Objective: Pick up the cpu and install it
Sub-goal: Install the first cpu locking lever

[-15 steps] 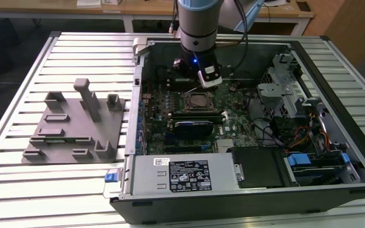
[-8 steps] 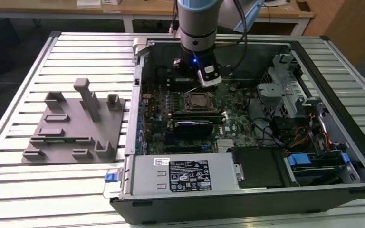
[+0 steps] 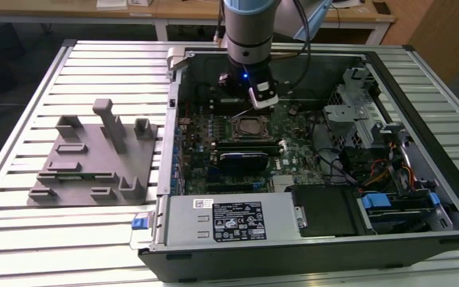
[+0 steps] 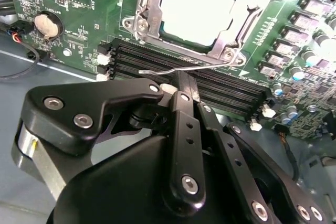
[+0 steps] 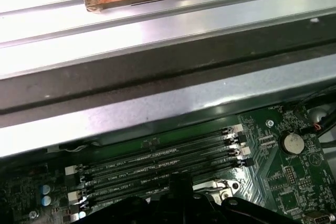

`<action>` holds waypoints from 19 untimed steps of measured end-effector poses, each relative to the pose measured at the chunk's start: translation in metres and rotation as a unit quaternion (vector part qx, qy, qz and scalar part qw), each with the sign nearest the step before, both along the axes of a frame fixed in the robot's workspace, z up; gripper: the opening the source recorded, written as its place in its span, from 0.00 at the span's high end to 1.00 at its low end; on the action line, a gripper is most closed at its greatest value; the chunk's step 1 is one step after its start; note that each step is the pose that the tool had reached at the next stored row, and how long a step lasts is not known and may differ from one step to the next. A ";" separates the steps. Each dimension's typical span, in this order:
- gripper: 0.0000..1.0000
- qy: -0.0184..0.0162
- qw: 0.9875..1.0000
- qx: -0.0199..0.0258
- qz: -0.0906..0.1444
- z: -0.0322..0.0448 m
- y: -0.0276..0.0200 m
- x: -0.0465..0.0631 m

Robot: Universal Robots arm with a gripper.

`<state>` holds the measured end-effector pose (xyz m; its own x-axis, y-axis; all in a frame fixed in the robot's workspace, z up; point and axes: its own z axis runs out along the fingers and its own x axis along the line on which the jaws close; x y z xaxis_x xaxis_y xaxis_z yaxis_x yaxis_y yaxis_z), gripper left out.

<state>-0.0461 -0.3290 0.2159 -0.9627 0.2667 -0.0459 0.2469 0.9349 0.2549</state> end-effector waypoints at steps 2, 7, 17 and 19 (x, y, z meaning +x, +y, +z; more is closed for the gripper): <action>0.89 0.000 1.000 0.000 0.000 -0.0009 0.0009 0.001; 0.89 0.000 1.000 -0.003 -0.002 -0.0018 0.0016 0.004; 0.89 -0.034 0.999 -0.007 -0.012 -0.0037 0.0016 0.004; 0.89 -0.040 0.999 -0.007 -0.014 -0.0049 0.0015 0.004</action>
